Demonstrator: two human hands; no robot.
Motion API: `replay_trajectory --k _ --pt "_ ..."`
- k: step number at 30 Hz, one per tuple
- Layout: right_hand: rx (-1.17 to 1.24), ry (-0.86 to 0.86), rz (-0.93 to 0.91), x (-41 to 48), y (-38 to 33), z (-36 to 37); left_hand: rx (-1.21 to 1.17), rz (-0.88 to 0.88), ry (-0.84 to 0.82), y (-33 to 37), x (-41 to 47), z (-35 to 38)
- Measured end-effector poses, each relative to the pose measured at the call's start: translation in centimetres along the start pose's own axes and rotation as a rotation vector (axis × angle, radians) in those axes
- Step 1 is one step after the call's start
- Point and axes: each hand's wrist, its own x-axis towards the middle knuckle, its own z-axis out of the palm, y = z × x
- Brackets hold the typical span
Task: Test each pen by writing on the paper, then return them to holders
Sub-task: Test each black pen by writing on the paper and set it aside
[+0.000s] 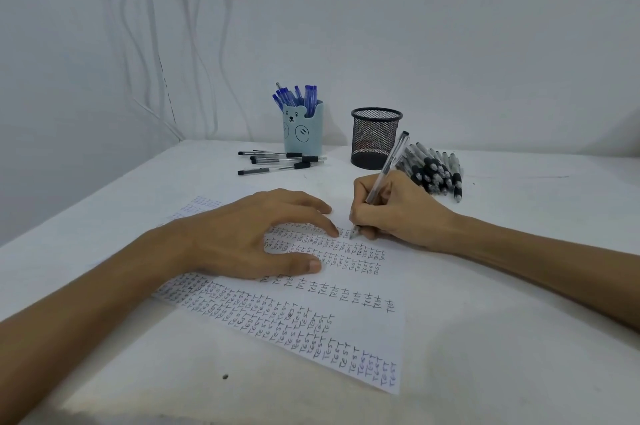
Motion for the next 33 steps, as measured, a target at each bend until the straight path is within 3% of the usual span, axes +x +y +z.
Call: replay_trajectory --k 33 --pt "-0.083 0.049 0.035 0.25 0.0 0.1 -0.032 0.014 0.008 -0.31 0.07 0.05"
